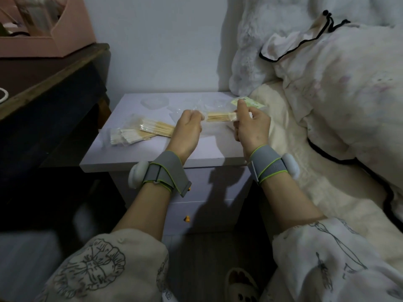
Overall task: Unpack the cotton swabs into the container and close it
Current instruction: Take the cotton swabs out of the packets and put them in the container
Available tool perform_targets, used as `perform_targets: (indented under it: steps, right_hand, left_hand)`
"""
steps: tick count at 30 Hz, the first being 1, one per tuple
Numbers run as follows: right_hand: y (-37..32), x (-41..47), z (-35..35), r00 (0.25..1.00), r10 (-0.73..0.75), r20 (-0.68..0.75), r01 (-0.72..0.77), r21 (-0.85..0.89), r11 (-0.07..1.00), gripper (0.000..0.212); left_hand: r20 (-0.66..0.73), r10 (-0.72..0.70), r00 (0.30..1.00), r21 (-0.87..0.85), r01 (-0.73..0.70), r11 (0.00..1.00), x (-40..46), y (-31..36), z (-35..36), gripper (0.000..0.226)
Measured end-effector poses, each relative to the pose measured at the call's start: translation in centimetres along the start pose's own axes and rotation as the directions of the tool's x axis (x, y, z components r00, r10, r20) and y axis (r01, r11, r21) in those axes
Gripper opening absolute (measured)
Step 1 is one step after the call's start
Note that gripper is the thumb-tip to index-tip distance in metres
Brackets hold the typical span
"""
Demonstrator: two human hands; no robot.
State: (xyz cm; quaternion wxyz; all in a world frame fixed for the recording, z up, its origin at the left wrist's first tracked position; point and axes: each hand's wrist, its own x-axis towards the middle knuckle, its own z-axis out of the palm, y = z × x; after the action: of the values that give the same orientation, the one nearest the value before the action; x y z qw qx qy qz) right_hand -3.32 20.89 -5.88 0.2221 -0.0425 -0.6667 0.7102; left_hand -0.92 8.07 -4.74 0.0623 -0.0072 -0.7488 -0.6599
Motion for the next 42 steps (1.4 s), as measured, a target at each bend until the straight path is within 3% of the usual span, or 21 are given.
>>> perform_targets:
  steps: [5, 8, 13, 18, 23, 26, 30, 33, 38, 42]
  right_hand:
    - [0.0, 0.6, -0.7, 0.997, -0.007, -0.075, 0.001, -0.069, 0.998, 0.038]
    - [-0.4, 1.1, -1.7, 0.986, -0.013, -0.167, 0.002, -0.065, 0.998, 0.037]
    - [-0.3, 1.8, -2.7, 0.967, -0.010, -0.255, 0.001, -0.034, 0.999, 0.041]
    - [-0.2, 2.6, -4.2, 0.935, 0.027, -0.353, -0.029, -0.002, 1.000, 0.046]
    - [0.1, 2.8, -5.7, 0.919, 0.111, -0.380, -0.070, 0.119, 0.990, 0.052]
    - [0.1, 2.8, -6.4, 0.912, 0.138, -0.386, -0.099, 0.119, 0.988, 0.055]
    - [0.3, 2.4, -6.3, 0.902, 0.098, -0.420, -0.102, 0.013, 0.995, 0.038]
    - [0.1, 2.1, -6.3, 0.890, 0.084, -0.448, -0.133, -0.078, 0.988, 0.039]
    - [0.2, 1.7, -6.8, 0.905, -0.012, -0.424, -0.096, -0.231, 0.968, 0.042]
    - [0.0, 1.4, -6.6, 0.920, -0.036, -0.391, -0.098, -0.316, 0.944, 0.049]
  left_hand:
    - [0.005, -0.001, 1.000, 0.040, 0.001, 0.999, 0.3, 0.1, 1.4, 0.020]
    - [-0.069, -0.012, 0.998, 0.025, 0.014, 1.000, 0.7, 0.0, 1.3, 0.017]
    - [-0.121, -0.075, 0.990, 0.035, 0.080, 0.996, 1.4, -0.3, 1.1, 0.046]
    - [-0.104, -0.074, 0.992, 0.079, 0.083, 0.993, 1.8, -0.6, 2.4, 0.051]
    - [-0.074, -0.104, 0.992, 0.244, 0.119, 0.963, 2.0, -0.9, 2.7, 0.072]
    - [-0.188, 0.013, 0.982, 0.456, 0.076, 0.887, 1.6, -0.5, 2.8, 0.079]
    - [-0.295, 0.146, 0.944, 0.630, 0.078, 0.773, 1.8, 0.0, 3.1, 0.082]
    - [-0.187, 0.253, 0.949, 0.737, -0.035, 0.675, 1.8, 0.5, 3.8, 0.068]
    - [0.154, 0.244, 0.957, 0.684, -0.282, 0.673, 1.7, 0.2, 5.9, 0.064]
    - [0.191, 0.250, 0.949, 0.644, -0.314, 0.698, 2.0, -0.1, 6.9, 0.061]
